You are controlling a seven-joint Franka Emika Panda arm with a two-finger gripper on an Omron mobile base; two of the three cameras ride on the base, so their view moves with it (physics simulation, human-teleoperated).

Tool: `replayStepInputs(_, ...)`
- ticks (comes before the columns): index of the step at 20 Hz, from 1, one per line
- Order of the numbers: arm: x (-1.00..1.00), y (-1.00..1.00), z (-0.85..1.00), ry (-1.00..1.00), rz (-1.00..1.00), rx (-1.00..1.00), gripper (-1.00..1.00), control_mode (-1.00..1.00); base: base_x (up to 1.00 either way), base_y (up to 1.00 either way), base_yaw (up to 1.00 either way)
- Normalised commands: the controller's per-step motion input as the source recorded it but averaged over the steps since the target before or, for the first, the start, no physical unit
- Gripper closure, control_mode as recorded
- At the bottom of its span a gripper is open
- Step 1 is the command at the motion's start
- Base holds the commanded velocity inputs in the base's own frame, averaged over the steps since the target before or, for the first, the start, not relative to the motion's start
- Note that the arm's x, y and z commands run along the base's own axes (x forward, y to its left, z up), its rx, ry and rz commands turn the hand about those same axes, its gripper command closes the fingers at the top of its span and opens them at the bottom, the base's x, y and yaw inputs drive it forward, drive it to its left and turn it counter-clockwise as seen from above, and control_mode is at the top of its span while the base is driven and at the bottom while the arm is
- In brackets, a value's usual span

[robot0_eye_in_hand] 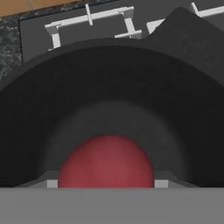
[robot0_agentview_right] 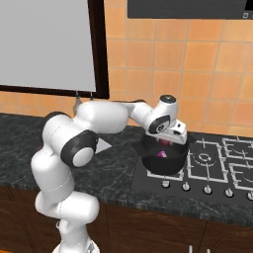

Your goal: Put the onion and tomato in the pot. Retrieve the spatula and lightly stir the vegetables in the pot.

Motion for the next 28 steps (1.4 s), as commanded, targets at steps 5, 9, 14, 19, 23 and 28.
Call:
replayStepInputs(5,0.0,0.01,-0.04,-0.09,0.0,0.0,-1.0,-1.0,0.0,0.0,0.0)
replayStepInputs(9,0.0,0.06,0.41,-0.05,0.0,0.0,-1.0,-1.0,0.0,0.0,0.0)
replayStepInputs(14,-0.43,0.57,0.85,-0.08,0.04,-0.03,-1.0,-1.0,0.0,0.0,0.0)
replayStepInputs(19,-0.36,1.0,0.57,0.04,0.35,-0.21,-1.0,-1.0,0.0,0.0,0.0)
replayStepInputs(23,-0.38,1.0,0.17,0.03,0.48,-0.28,-1.0,-1.0,0.0,0.0,0.0)
replayStepInputs(28,-0.54,1.0,0.0,0.0,0.54,-0.33,-1.0,-1.0,0.0,0.0,0.0)
